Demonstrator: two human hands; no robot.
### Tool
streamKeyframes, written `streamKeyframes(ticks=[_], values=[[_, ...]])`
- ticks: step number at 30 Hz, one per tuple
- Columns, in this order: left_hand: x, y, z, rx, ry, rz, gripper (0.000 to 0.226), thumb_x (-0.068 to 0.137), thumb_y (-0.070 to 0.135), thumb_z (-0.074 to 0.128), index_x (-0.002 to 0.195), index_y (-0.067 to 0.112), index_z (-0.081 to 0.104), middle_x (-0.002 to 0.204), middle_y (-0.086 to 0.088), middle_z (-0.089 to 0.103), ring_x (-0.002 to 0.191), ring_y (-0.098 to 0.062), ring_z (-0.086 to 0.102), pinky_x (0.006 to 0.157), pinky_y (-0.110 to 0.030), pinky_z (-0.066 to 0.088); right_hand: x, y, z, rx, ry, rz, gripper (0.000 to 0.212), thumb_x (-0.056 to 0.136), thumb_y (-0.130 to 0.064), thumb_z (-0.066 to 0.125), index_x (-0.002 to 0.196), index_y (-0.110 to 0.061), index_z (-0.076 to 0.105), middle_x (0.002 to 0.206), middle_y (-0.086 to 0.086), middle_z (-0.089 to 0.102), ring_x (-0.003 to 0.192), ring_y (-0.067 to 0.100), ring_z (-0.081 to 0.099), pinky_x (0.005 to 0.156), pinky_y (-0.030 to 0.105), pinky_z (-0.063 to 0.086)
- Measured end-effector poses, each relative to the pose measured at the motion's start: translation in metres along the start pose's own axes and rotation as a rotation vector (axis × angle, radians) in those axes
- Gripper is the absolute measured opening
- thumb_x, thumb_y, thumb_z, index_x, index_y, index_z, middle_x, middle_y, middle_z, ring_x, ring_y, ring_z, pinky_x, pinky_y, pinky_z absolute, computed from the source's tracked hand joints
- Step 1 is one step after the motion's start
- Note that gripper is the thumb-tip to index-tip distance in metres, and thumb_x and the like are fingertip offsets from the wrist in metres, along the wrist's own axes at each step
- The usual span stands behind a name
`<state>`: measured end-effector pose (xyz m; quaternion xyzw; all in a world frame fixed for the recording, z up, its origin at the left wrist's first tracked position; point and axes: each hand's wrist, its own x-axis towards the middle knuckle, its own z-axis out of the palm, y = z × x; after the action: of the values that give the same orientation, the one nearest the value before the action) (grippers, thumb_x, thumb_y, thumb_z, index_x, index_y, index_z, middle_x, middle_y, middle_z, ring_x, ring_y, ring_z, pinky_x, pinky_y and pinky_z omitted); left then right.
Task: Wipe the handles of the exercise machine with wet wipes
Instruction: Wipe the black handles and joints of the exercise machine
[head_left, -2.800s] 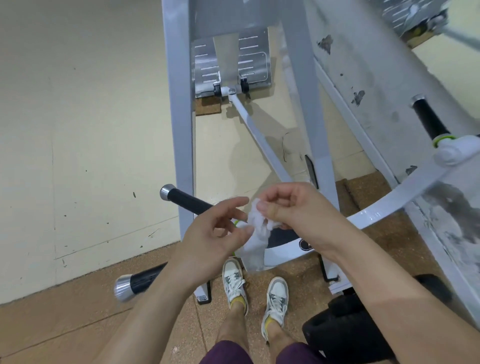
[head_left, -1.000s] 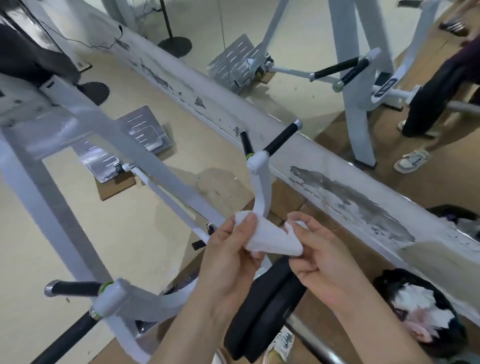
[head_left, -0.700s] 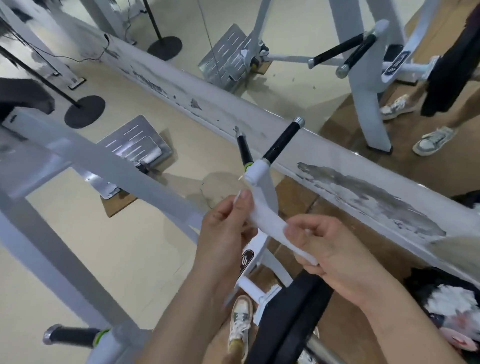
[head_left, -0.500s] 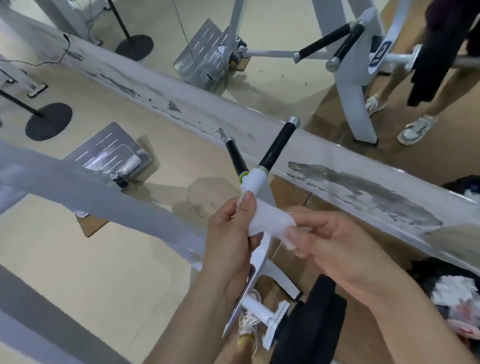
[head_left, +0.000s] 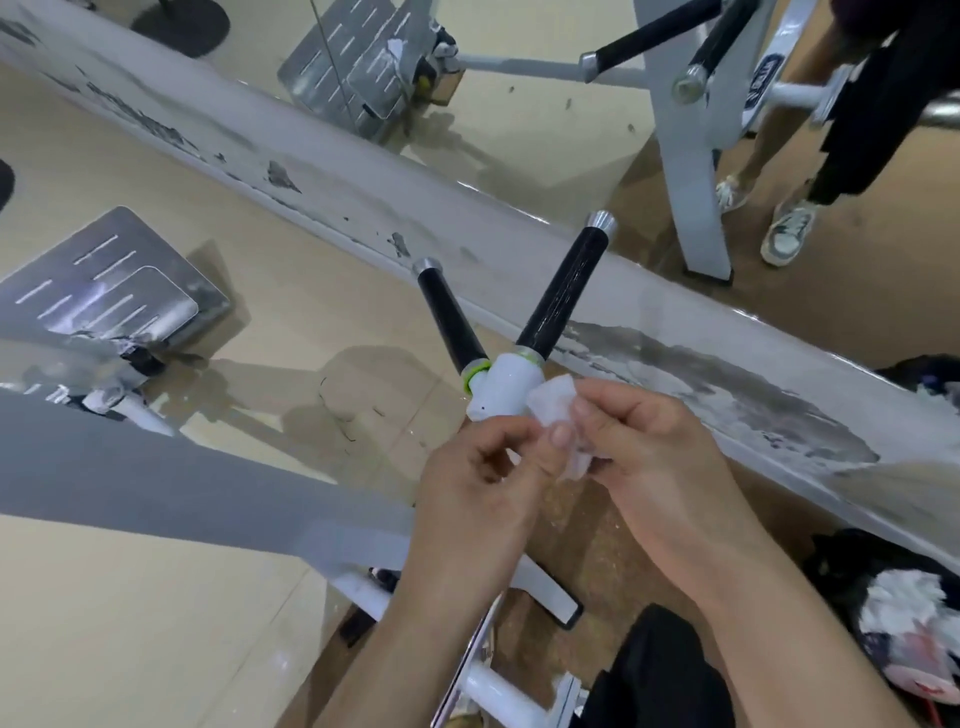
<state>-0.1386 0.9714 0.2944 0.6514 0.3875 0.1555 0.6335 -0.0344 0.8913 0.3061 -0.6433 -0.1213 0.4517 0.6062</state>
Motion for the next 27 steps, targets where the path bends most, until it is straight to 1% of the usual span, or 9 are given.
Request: streamKeyframes(ticks=[2, 4, 8, 11, 15, 17, 19, 23, 27], values=[[0.005, 0.003, 0.004, 0.049, 0.005, -0.014, 0.048, 0.076, 0.054, 0.062, 0.072, 0.007, 0.067, 0.056, -0.006, 0.050, 0.052, -0.016, 0.044, 0.052, -0.018, 0.036, -0.002, 0.001, -0.011, -0.121, -0.103, -0.018, 0.022, 0.092, -0.009, 0.055, 0.100, -0.017, 0.073, 0.100, 0.003, 0.074, 0.097, 0.016, 0.069, 0.087, 0.031, 0.053], [0.004, 0.010, 0.009, 0.058, -0.086, -0.072, 0.050, 0.076, 0.051, 0.064, 0.073, 0.001, 0.065, 0.057, -0.007, 0.050, 0.053, -0.011, 0.045, 0.055, -0.022, 0.038, -0.010, 0.001, -0.022, -0.153, -0.077, -0.055, 0.019, 0.085, -0.006, 0.064, 0.094, -0.017, 0.076, 0.094, 0.001, 0.076, 0.094, 0.013, 0.070, 0.084, 0.026, 0.055], [-0.006, 0.023, 0.021, 0.040, -0.124, -0.082, 0.027, 0.079, 0.037, 0.070, 0.071, 0.011, 0.073, 0.067, -0.017, 0.068, 0.057, -0.016, 0.055, 0.059, -0.031, 0.045, -0.021, 0.002, -0.046, 0.087, 0.034, 0.009, 0.023, 0.061, -0.004, 0.076, 0.083, -0.001, 0.072, 0.079, 0.016, 0.074, 0.075, 0.029, 0.070, 0.066, 0.029, 0.058], [-0.008, 0.028, 0.032, 0.014, -0.026, 0.001, 0.017, 0.082, 0.023, 0.070, 0.070, 0.011, 0.073, 0.069, -0.020, 0.068, 0.057, -0.018, 0.058, 0.057, -0.037, 0.051, -0.020, 0.001, -0.049, 0.237, 0.113, 0.013, 0.028, 0.057, -0.005, 0.077, 0.076, -0.012, 0.057, 0.068, 0.009, 0.070, 0.064, 0.023, 0.066, 0.057, 0.030, 0.052], [0.007, 0.028, 0.031, -0.024, 0.065, 0.027, 0.002, 0.080, 0.011, 0.072, 0.081, 0.010, 0.071, 0.068, -0.013, 0.071, 0.060, -0.015, 0.065, 0.062, -0.034, 0.058, -0.009, 0.004, -0.028, -0.088, 0.265, -0.229, 0.021, 0.076, -0.003, 0.074, 0.081, -0.023, 0.072, 0.079, 0.000, 0.074, 0.073, 0.012, 0.069, 0.066, 0.022, 0.055], [0.020, 0.025, 0.022, -0.038, 0.080, 0.027, 0.005, 0.081, 0.009, 0.070, 0.082, 0.013, 0.072, 0.069, -0.007, 0.073, 0.064, -0.015, 0.070, 0.061, -0.024, 0.057, -0.001, 0.008, -0.018, -0.311, 0.221, -0.336, 0.021, 0.082, -0.013, 0.071, 0.090, -0.031, 0.075, 0.089, -0.014, 0.073, 0.088, -0.001, 0.065, 0.076, 0.013, 0.050], [0.039, 0.020, 0.012, 0.003, 0.052, 0.043, 0.009, 0.083, 0.009, 0.068, 0.080, 0.018, 0.071, 0.068, -0.004, 0.073, 0.065, -0.018, 0.070, 0.059, -0.028, 0.057, 0.010, 0.009, -0.014, -0.479, 0.151, -0.392, 0.026, 0.081, -0.019, 0.071, 0.099, -0.038, 0.072, 0.101, -0.022, 0.069, 0.102, -0.005, 0.060, 0.084, 0.009, 0.044], [0.075, 0.010, -0.001, 0.184, -0.103, 0.094, 0.011, 0.086, 0.021, 0.064, 0.079, 0.029, 0.063, 0.069, 0.008, 0.072, 0.061, -0.006, 0.064, 0.054, -0.021, 0.049, 0.050, 0.013, -0.012, -0.604, 0.253, -0.390, 0.024, 0.079, -0.017, 0.071, 0.084, -0.040, 0.071, 0.094, -0.026, 0.066, 0.090, -0.013, 0.058, 0.073, 0.000, 0.038], [0.106, -0.005, -0.013, 0.412, -0.086, 0.180, 0.011, 0.079, 0.031, 0.065, 0.076, 0.041, 0.068, 0.082, 0.019, 0.064, 0.074, 0.001, 0.058, 0.058, -0.012, 0.044, 0.088, 0.021, -0.016, -0.687, 0.327, -0.410, 0.017, 0.081, -0.016, 0.069, 0.082, -0.032, 0.071, 0.088, -0.018, 0.066, 0.087, -0.006, 0.059, 0.072, 0.004, 0.041]])
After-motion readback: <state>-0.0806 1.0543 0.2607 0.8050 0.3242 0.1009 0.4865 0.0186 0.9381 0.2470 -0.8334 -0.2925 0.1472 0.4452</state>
